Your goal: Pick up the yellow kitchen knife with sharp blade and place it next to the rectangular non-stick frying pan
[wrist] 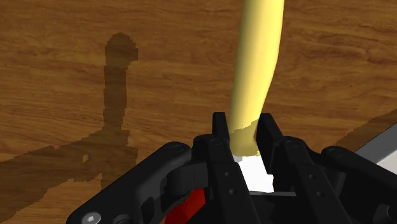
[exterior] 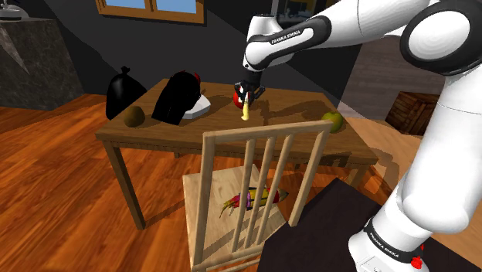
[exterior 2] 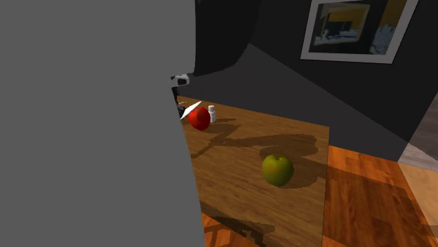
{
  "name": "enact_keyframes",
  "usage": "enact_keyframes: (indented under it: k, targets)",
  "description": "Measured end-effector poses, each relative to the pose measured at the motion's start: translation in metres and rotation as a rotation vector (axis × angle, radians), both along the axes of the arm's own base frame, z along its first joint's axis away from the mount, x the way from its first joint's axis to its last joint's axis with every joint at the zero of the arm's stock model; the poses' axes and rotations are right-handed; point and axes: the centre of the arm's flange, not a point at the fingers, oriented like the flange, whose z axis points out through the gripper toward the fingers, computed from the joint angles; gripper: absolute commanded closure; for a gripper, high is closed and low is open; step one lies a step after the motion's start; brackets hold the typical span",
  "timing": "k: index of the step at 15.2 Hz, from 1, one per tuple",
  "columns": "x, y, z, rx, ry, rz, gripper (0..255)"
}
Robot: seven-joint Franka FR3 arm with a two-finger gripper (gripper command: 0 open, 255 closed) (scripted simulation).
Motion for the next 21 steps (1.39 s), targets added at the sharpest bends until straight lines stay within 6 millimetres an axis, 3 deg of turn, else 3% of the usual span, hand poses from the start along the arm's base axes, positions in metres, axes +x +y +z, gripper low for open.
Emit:
enact_keyframes:
  k: [3, 5, 21]
  targets:
    - [0.016, 0.037, 0.0, 0.0, 0.0, 0.0, 255]
    - [0.018, 0.047, -0.006, 0.0, 0.0, 0.0, 255]
    - [0.022, 0.052, -0.084, 0.002, -0.009, 0.002, 255]
